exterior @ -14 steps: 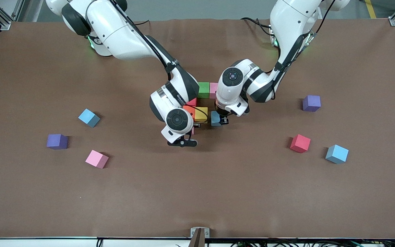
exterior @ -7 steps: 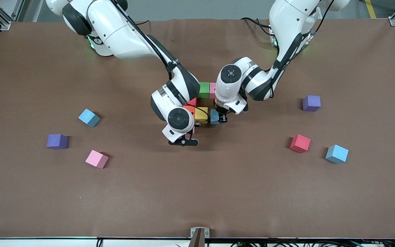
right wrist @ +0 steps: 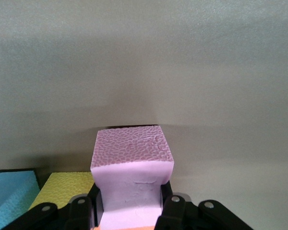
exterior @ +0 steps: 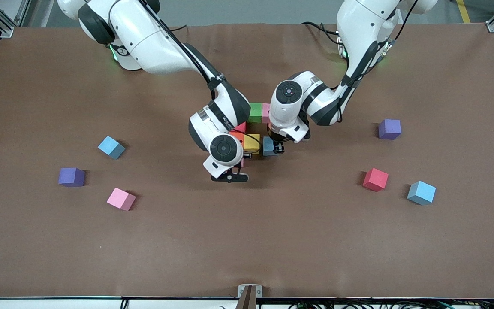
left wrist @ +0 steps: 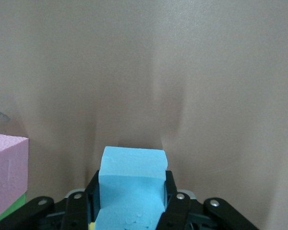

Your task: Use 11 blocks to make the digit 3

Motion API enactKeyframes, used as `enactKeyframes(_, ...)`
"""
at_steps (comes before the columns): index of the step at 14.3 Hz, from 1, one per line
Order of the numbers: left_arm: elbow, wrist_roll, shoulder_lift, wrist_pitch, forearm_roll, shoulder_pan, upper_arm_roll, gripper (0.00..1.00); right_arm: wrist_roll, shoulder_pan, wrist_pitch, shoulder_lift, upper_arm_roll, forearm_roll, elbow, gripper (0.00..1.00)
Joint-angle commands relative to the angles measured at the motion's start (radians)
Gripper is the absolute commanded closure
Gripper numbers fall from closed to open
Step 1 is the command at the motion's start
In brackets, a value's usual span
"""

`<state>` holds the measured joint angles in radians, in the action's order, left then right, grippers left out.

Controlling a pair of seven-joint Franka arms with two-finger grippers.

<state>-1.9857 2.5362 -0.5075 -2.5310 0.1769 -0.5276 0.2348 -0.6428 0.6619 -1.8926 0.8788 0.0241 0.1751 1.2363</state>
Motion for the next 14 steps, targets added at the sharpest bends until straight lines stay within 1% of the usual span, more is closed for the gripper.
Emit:
enactKeyframes(1, -0.022, 0.022, 0.02, -0.021, 0.026, -0.012, -0.003, 0.84, -0.017, 0.015, 0.009, 0.006, -0.01, 0.012, -0.012, 0.6)
enactKeyframes(11, -0.018, 0.022, 0.006, -0.029, 0.024, -0.026, -0.003, 0.84, -0.021, 0.016, 0.001, 0.006, -0.01, 0.017, -0.012, 0.6)
enactKeyframes(14, -0.019, 0.024, 0.003, -0.041, 0.024, -0.026, -0.003, 0.84, -0.024, 0.016, 0.0, 0.006, -0.01, 0.018, 0.003, 0.6)
